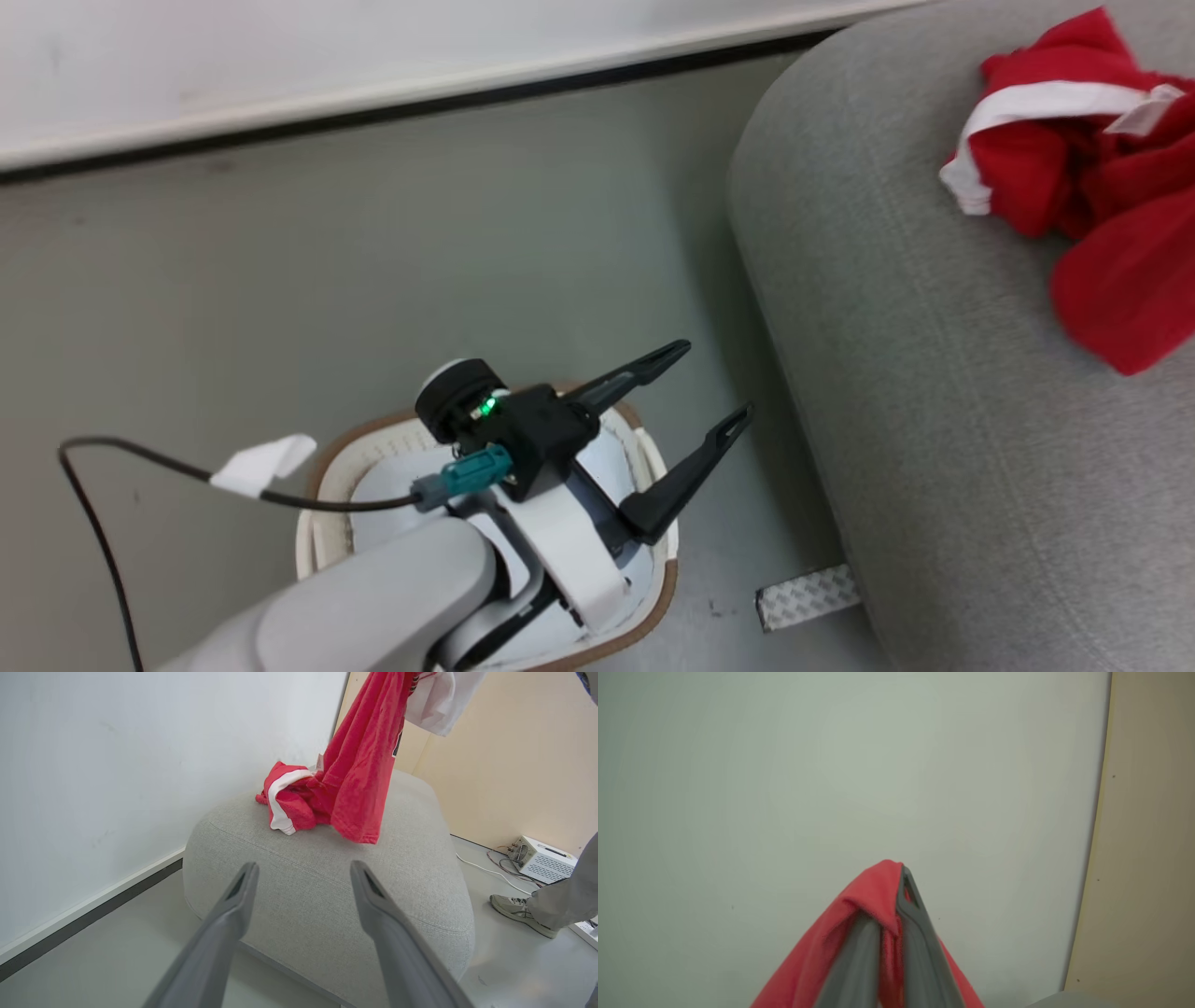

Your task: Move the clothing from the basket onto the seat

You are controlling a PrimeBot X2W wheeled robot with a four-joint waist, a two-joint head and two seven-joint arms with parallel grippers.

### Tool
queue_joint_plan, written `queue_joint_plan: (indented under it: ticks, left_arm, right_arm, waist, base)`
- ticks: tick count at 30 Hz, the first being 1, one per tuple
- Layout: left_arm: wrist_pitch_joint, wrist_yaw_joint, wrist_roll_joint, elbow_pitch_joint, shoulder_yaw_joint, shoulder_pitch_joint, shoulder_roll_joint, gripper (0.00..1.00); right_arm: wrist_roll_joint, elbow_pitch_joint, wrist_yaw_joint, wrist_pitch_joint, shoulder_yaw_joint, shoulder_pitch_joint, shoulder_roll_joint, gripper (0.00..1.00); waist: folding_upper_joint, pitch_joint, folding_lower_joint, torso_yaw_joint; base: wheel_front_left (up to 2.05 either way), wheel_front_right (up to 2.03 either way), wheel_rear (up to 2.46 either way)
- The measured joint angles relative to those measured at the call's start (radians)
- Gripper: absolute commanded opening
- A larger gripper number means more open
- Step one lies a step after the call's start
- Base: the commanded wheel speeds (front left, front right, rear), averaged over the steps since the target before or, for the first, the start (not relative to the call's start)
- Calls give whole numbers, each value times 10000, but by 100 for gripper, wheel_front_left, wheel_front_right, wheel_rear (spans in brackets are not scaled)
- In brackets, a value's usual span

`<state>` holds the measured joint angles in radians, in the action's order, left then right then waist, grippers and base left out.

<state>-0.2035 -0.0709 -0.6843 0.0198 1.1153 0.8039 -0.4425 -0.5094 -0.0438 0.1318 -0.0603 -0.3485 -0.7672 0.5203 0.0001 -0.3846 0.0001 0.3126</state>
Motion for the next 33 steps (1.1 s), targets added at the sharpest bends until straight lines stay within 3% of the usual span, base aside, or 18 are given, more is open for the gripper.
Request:
queue_joint_plan:
  ticks: [4, 13, 18, 28, 29, 30, 31, 32, 33]
  left_arm:
    - [113, 0, 50, -244, -86, 244, -234, 100]
    - [301, 44, 180, -533, -128, 590, -491, 100]
    - [245, 84, 253, -512, -151, 672, -525, 100]
    - [65, 90, 251, -311, -232, 749, -479, 100]
    - [33, 96, 249, -284, -232, 749, -468, 100]
    - [13, 100, 247, -255, -234, 749, -468, 100]
    - [6, 102, 245, -226, -242, 748, -466, 100]
    - [-12, 100, 242, -194, -245, 743, -464, 100]
    - [-25, 100, 232, -163, -247, 733, -460, 100]
  right_arm:
    - [213, -723, 0, 4, -194, -339, 479, 0]
    - [487, -2957, 0, 173, 81, -569, 430, 0]
    - [1012, -4113, 0, 73, 1012, -406, 487, 0]
    - [644, -6025, 0, -571, 2176, -195, 815, 0]
    - [558, -6126, 0, -589, 2299, -203, 828, 11]
    - [481, -6220, 0, -560, 2435, -228, 846, 30]
    - [426, -6328, 0, -527, 2527, -256, 876, 30]
    - [384, -6395, 0, -514, 2665, -265, 899, 100]
    - [334, -6468, 0, -504, 2798, -265, 911, 100]
  waist:
    - [-1, -632, 0, -179]
    - [0, -2096, 1, -599]
    - [0, -2598, 1, -916]
    - [-1, -2751, 0, -1201]
    - [0, -2723, 0, -1204]
    - [0, -2688, 0, -1203]
    - [0, -2644, 0, -1200]
    - [0, -2590, 0, -1194]
    - [-1, -2526, 0, -1186]
  base:
    - [0, 0, 0]
    - [0, 0, 0]
    - [0, 0, 0]
    - [0, 0, 0]
    - [0, 0, 0]
    - [0, 0, 0]
    - [0, 0, 0]
    - [0, 0, 0]
    - [0, 0, 0]
